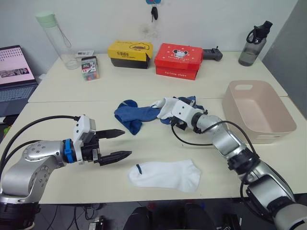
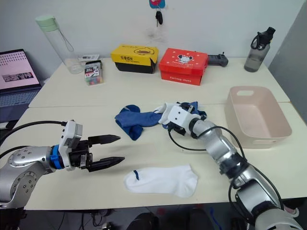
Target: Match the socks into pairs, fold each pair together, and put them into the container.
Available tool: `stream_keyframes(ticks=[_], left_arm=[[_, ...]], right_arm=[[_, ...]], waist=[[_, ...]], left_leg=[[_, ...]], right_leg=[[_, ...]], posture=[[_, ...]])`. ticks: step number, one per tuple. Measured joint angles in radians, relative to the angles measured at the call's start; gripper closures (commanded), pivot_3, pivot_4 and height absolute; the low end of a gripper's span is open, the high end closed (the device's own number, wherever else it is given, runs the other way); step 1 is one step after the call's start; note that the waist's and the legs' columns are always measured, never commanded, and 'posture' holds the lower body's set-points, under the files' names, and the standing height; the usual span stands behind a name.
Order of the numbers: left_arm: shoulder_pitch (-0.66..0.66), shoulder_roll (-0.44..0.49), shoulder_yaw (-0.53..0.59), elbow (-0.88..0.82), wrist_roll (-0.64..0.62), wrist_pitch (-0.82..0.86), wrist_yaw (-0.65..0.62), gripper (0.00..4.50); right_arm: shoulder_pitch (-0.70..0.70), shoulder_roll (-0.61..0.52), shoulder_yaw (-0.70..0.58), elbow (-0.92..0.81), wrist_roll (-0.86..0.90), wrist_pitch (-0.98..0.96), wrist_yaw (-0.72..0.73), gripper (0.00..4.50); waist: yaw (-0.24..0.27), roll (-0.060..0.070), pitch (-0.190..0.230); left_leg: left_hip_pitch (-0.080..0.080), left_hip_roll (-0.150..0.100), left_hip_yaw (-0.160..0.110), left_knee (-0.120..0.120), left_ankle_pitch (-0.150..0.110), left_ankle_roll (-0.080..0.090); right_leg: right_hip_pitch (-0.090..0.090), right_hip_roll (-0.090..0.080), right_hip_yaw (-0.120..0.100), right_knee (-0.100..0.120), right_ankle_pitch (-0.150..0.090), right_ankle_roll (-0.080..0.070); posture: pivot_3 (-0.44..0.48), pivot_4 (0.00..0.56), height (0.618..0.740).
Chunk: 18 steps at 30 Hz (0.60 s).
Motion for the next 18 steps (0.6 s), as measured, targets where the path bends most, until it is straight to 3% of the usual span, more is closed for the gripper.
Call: stream_keyframes(ticks=[3, 14, 18], left_arm=[[0.002, 0.0, 0.0, 0.004, 0.003, -0.017, -0.001, 0.0], [0.004, -0.008, 0.0, 0.014, 0.005, -0.019, 0.011, 0.0], [-0.021, -0.014, 0.0, 0.032, 0.001, -0.012, 0.025, 0.0]], right_arm=[[-0.012, 0.022, -0.003, 0.051, -0.024, -0.026, 0.008, 0.62], [0.032, 0.041, -0.035, 0.003, -0.024, -0.038, 0.105, 4.46], [0.035, 0.066, -0.056, -0.042, -0.019, -0.04, 0.112, 4.46]], waist=[[0.001, 0.0, 0.0], [0.001, 0.0, 0.0], [0.001, 0.0, 0.0]], left_leg=[[0.0, 0.0, 0.0, 0.0, 0.0, 0.0], [0.0, 0.0, 0.0, 0.0, 0.0, 0.0], [0.0, 0.0, 0.0, 0.0, 0.0, 0.0]], right_leg=[[0.0, 0.0, 0.0, 0.0, 0.0, 0.0], [0.0, 0.0, 0.0, 0.0, 0.0, 0.0], [0.0, 0.0, 0.0, 0.001, 0.0, 0.0]], posture=[[0.0, 0.15, 0.74], [0.0, 0.15, 0.74], [0.0, 0.15, 0.74]])
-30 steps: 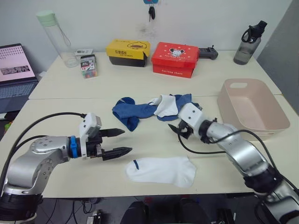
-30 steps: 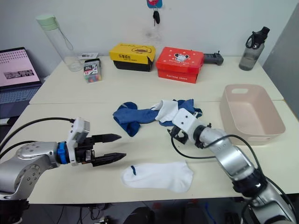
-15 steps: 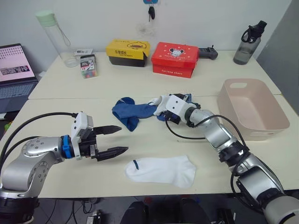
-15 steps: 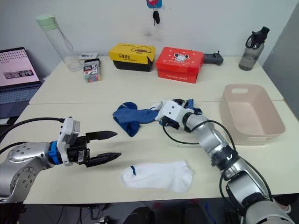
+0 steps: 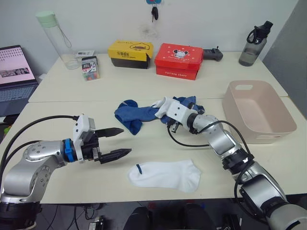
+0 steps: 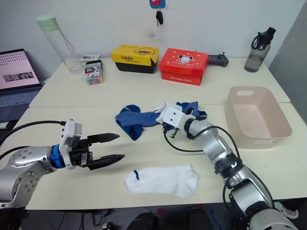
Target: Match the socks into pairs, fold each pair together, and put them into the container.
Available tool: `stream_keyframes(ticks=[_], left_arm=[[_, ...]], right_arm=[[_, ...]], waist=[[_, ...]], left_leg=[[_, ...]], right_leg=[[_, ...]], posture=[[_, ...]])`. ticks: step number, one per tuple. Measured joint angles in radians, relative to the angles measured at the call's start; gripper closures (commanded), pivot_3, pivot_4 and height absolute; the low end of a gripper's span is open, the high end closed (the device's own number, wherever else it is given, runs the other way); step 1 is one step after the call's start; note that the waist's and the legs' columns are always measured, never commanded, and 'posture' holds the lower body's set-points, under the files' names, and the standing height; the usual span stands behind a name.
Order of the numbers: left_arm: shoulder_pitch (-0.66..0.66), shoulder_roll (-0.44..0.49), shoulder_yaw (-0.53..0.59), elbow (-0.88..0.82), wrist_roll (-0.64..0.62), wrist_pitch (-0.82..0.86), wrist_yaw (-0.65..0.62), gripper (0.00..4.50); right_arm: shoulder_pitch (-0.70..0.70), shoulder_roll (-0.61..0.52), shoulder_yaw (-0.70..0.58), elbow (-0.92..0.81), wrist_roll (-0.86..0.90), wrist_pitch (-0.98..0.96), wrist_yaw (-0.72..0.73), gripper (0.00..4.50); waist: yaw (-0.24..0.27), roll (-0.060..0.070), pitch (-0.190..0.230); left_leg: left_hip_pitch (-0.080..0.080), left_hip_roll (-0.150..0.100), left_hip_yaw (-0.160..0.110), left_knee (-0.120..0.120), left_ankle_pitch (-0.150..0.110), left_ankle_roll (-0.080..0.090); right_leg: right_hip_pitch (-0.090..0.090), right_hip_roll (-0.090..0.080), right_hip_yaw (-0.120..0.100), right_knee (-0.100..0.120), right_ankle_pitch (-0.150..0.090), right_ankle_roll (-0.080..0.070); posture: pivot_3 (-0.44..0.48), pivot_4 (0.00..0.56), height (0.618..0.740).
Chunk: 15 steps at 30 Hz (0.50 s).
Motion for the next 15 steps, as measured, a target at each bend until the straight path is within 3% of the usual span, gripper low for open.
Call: stream_keyframes(ticks=[6, 15], left_arm=[[-0.055, 0.001, 0.003, 0.047, -0.014, 0.042, 0.022, 0.0], [-0.103, 0.031, 0.027, 0.121, -0.014, 0.061, 0.017, 0.0]], right_arm=[[0.01, 0.051, -0.042, -0.088, 0.054, 0.05, 0.037, 4.46], [-0.017, 0.161, -0.19, -0.47, 0.339, 0.368, 0.101, 4.46]], waist=[[0.0, 0.0, 0.0], [0.001, 0.0, 0.0]], left_leg=[[0.0, 0.0, 0.0, 0.0, 0.0, 0.0], [0.0, 0.0, -0.002, 0.0, 0.0, 0.0]], right_leg=[[0.0, 0.0, 0.0, 0.0, 0.0, 0.0], [-0.001, 0.0, -0.001, 0.0, 0.0, 0.0]], posture=[[0.0, 0.15, 0.74], [0.0, 0.15, 0.74]])
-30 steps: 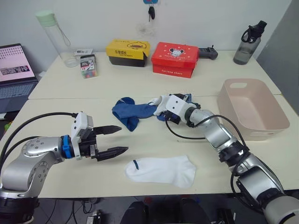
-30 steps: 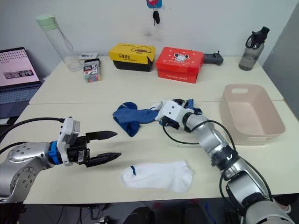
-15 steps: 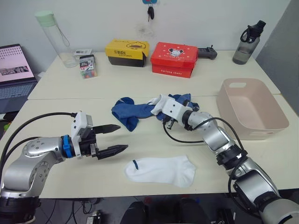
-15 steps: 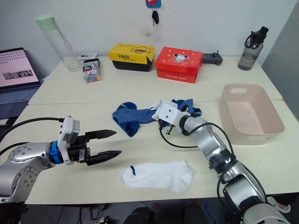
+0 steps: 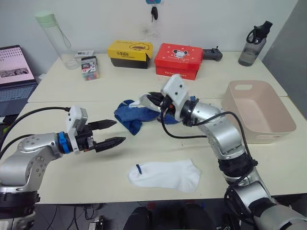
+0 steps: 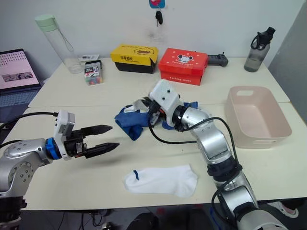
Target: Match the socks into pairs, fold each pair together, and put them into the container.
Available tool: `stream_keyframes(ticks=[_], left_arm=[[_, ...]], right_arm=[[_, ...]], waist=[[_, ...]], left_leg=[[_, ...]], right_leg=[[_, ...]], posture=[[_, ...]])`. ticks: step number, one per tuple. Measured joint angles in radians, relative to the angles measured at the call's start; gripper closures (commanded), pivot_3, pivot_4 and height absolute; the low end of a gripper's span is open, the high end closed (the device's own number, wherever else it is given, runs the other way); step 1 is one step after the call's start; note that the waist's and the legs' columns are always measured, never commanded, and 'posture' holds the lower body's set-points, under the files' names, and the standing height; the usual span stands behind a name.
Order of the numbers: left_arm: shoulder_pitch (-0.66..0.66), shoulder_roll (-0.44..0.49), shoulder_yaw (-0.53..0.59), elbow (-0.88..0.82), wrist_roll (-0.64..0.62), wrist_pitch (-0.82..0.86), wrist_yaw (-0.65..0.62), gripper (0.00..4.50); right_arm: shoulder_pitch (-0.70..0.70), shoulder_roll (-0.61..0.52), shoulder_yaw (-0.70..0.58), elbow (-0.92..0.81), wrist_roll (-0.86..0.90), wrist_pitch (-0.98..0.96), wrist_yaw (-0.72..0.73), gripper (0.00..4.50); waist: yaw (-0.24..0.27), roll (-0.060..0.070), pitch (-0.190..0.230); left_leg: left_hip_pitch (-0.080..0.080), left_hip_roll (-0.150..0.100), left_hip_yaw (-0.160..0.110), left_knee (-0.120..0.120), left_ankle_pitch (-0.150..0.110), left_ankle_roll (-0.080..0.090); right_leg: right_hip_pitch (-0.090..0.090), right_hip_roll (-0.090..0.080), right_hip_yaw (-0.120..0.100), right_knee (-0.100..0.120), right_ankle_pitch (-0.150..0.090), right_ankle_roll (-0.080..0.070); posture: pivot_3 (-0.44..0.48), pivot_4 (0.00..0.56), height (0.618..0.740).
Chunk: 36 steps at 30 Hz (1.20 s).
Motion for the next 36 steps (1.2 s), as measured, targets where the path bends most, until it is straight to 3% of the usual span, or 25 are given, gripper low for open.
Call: stream_keyframes(ticks=[9, 14, 20, 27, 30, 36], left_arm=[[-0.056, 0.048, -0.008, 0.014, -0.003, 0.02, -0.05, 0.0], [-0.054, 0.048, -0.015, 0.001, -0.009, 0.048, -0.063, 0.0], [-0.052, 0.048, -0.032, -0.03, -0.012, 0.067, -0.066, 0.0], [-0.042, 0.03, -0.059, -0.062, -0.013, 0.084, -0.062, 0.0], [-0.026, 0.026, -0.072, -0.071, -0.01, 0.084, -0.061, 0.0], [0.014, -0.024, -0.131, -0.101, 0.006, 0.134, 0.025, 0.0]], right_arm=[[-0.024, 0.061, -0.274, -0.243, 0.349, 0.561, -0.105, 4.46], [0.092, 0.089, -0.419, -0.324, 0.402, 0.841, -0.227, 4.46], [0.225, 0.072, -0.494, -0.323, 0.329, 0.906, -0.37, 4.46], [0.294, 0.039, -0.505, -0.302, 0.286, 0.877, -0.423, 4.46], [0.322, 0.015, -0.485, -0.302, 0.283, 0.861, -0.43, 3.84], [0.402, -0.199, -0.381, -0.353, 0.288, 0.702, -0.33, 1.71]], waist=[[0.0, 0.0, 0.0], [0.0, 0.0, 0.0], [-0.001, 0.001, 0.0], [-0.001, 0.001, 0.0], [-0.001, 0.001, 0.0], [0.001, 0.001, 0.0]], left_leg=[[0.0, 0.0, 0.0, -0.001, 0.0, 0.0], [0.0, 0.0, 0.0, -0.002, 0.0, 0.0], [0.0, 0.0, 0.001, -0.002, 0.0, 0.0], [0.0, 0.0, 0.002, -0.002, 0.0, 0.0], [0.0, 0.0, 0.002, -0.002, 0.0, 0.0], [0.0, -0.001, 0.002, -0.002, 0.0, 0.0]], right_leg=[[-0.001, 0.0, 0.0, 0.0, 0.0, 0.0], [-0.001, 0.0, 0.001, 0.0, 0.0, 0.0], [-0.002, 0.0, 0.002, 0.0, 0.0, 0.0], [-0.002, 0.0, 0.002, 0.0, 0.0, 0.0], [-0.002, 0.0, 0.003, 0.0, 0.0, 0.0], [0.0, 0.0, 0.003, 0.0, 0.0, 0.0]], posture=[[0.0, 0.15, 0.74], [0.0, 0.15, 0.74], [0.0, 0.15, 0.74], [0.0, 0.15, 0.74], [0.0, 0.15, 0.74], [0.0, 0.15, 0.74]])
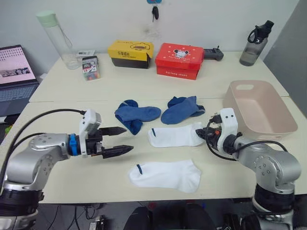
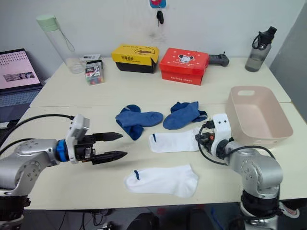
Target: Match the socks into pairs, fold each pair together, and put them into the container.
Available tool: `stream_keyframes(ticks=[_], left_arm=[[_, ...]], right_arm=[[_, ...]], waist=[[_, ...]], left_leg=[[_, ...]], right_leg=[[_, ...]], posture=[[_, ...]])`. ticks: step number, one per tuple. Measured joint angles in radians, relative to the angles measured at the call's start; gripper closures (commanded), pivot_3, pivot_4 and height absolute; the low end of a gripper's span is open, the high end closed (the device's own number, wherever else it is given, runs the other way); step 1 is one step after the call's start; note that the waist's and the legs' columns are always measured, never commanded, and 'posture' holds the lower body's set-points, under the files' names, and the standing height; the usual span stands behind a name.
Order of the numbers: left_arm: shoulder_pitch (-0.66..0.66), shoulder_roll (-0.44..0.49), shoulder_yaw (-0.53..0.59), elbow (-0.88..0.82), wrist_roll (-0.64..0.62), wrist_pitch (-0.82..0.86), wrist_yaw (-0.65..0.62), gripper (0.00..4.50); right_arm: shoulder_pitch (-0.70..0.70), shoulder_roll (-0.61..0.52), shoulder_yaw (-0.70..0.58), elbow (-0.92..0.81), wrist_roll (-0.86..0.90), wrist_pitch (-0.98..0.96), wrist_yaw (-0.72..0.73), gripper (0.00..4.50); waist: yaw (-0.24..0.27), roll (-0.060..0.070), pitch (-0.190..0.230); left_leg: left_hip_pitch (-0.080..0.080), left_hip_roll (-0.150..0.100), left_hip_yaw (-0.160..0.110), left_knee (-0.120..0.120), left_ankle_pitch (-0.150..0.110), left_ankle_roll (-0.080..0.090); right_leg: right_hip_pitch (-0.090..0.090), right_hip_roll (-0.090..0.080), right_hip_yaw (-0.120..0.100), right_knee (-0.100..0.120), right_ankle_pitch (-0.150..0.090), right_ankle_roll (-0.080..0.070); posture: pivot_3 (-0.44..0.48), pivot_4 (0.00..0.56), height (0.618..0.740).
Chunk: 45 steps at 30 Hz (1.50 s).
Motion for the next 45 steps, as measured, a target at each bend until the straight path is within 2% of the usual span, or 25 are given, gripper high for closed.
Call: stream_keyframes(ticks=[3, 12, 19, 24, 27, 28, 31, 40, 41, 45], left_arm=[[0.007, -0.025, -0.031, -0.03, -0.005, 0.074, 0.065, 0.0], [-0.062, -0.202, -0.119, 0.008, 0.084, 0.173, 0.36, 0.0], [-0.148, -0.307, -0.151, 0.095, 0.128, 0.189, 0.45, 0.0], [-0.192, -0.341, -0.157, 0.122, 0.14, 0.225, 0.483, 0.0], [-0.209, -0.365, -0.161, 0.141, 0.15, 0.234, 0.499, 0.55], [-0.212, -0.373, -0.166, 0.148, 0.16, 0.233, 0.502, 0.91], [-0.223, -0.385, -0.169, 0.166, 0.176, 0.228, 0.502, 1.69], [-0.236, -0.401, -0.195, 0.204, 0.201, 0.21, 0.458, 4.29], [-0.236, -0.401, -0.199, 0.207, 0.201, 0.208, 0.45, 4.48], [-0.235, -0.392, -0.198, 0.221, 0.198, 0.195, 0.411, 4.48]], right_arm=[[0.03, -0.062, 0.023, 0.001, -0.005, -0.096, 0.034, 0.68], [0.06, -0.114, 0.118, 0.107, -0.062, -0.308, 0.069, 0.68], [0.054, -0.108, 0.135, 0.223, -0.087, -0.362, 0.069, 0.68], [0.043, -0.091, 0.142, 0.29, -0.099, -0.384, 0.069, 0.68], [0.037, -0.078, 0.143, 0.333, -0.105, -0.392, 0.069, 0.64], [0.035, -0.077, 0.143, 0.351, -0.108, -0.393, 0.07, 0.64], [0.033, -0.077, 0.143, 0.36, -0.11, -0.396, 0.076, 1.21], [0.02, -0.073, 0.143, 0.36, -0.1, -0.383, 0.09, 4.3], [0.022, -0.073, 0.143, 0.352, -0.097, -0.383, 0.093, 4.49], [0.04, -0.072, 0.142, 0.321, -0.08, -0.373, 0.095, 4.49]], waist=[[0.0, 0.0, 0.0], [0.001, -0.001, 0.0], [0.003, -0.001, 0.0], [0.003, -0.001, -0.001], [0.007, -0.001, -0.002], [0.007, -0.001, -0.002], [0.008, -0.001, -0.003], [0.01, -0.001, -0.003], [0.01, -0.001, -0.003], [0.009, -0.001, -0.003]], left_leg=[[0.0, 0.0, 0.0, 0.0, 0.0, 0.0], [0.001, 0.0, 0.0, 0.001, 0.001, 0.001], [0.001, 0.0, 0.0, 0.002, 0.001, 0.001], [0.002, 0.0, 0.0, 0.002, 0.002, 0.001], [0.002, -0.001, 0.0, 0.002, 0.002, 0.001], [0.002, -0.001, 0.0, 0.002, 0.002, 0.001], [0.002, -0.001, 0.0, 0.002, 0.002, 0.001], [0.001, -0.001, 0.0, 0.002, 0.002, 0.001], [0.001, -0.001, 0.0, 0.002, 0.002, 0.001], [0.001, -0.001, 0.0, 0.002, 0.002, 0.001]], right_leg=[[0.001, 0.0, 0.0, 0.0, 0.0, 0.0], [0.001, 0.001, 0.0, 0.001, 0.0, 0.0], [0.002, 0.001, -0.001, 0.001, 0.0, 0.0], [0.003, 0.001, -0.001, 0.002, 0.0, 0.0], [0.004, 0.0, -0.001, 0.001, 0.001, 0.0], [0.004, 0.0, -0.001, 0.001, 0.001, 0.0], [0.004, 0.0, -0.001, 0.001, 0.001, 0.001], [0.004, 0.0, -0.001, 0.0, 0.001, 0.001], [0.004, 0.0, -0.001, 0.0, 0.001, 0.001], [0.004, 0.0, -0.001, 0.0, 0.001, 0.001]], posture=[[0.0, 0.15, 0.74], [0.0, 0.15, 0.74], [0.0, 0.15, 0.74], [0.0, 0.15, 0.74], [0.0, 0.15, 0.74], [0.0, 0.15, 0.74], [0.0, 0.15, 0.74], [0.0, 0.15, 0.74], [0.0, 0.15, 0.74], [0.0, 0.15, 0.74]])
